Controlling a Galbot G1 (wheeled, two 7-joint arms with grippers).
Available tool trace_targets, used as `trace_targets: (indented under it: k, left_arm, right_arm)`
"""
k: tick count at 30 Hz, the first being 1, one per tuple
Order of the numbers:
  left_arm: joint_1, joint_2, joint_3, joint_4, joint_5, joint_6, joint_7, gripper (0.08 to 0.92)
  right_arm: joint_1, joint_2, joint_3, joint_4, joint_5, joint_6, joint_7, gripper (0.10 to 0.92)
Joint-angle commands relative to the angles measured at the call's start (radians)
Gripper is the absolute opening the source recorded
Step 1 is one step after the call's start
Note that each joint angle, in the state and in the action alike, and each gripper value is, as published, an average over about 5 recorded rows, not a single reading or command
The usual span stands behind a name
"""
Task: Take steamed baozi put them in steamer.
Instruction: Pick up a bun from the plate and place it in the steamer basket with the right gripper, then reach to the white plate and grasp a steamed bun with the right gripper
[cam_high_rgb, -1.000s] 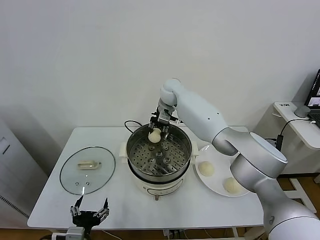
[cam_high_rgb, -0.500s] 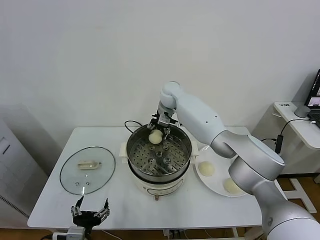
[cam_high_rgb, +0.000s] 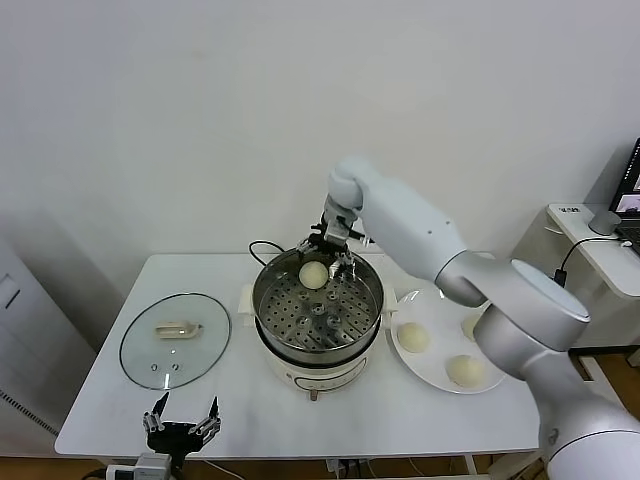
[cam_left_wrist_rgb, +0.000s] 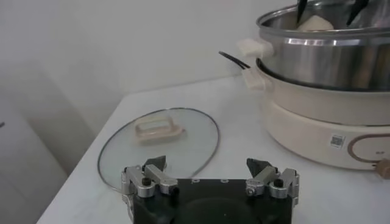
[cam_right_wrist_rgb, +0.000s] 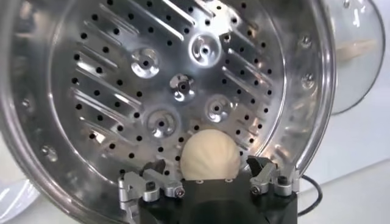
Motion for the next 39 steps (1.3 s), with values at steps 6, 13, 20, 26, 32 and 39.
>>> trace_targets:
  k: [6,13,20,26,32,39]
  left_arm:
    - [-0.002,-0.006,0.008,-0.009,0.001,0.01,0.008,0.823]
    - [-0.01,0.002,-0.009,-0.019,-0.018,0.019,0.025,0.823]
    - [-0.013,0.015,-0.033,-0.036,-0.051,0.037,0.033,0.823]
    - [-0.011,0.017,-0.04,-0.051,-0.068,0.048,0.038,0.823]
    - [-0.003,0.019,-0.052,-0.044,-0.072,0.045,0.036,0.823]
    - [0.002,0.014,-0.057,-0.037,-0.07,0.044,0.035,0.823]
  right_arm:
    - [0.234,-0.206,-0.106,-0.006,0.43,-0.765,-0.046,0.823]
    - [0.226,-0.398,-0.12,0.144,0.379,-1.161,0.007,0.823]
    - [0.171,-0.542,-0.144,0.3,0.432,-1.327,-0.011,0.823]
    - [0.095,-0.619,-0.18,0.401,0.425,-1.319,-0.023,0.823]
    - [-0.093,-0.663,-0.126,0.483,0.294,-1.212,-0.029,0.823]
    - [-0.273,-0.611,-0.001,0.463,0.258,-1.166,0.051,0.823]
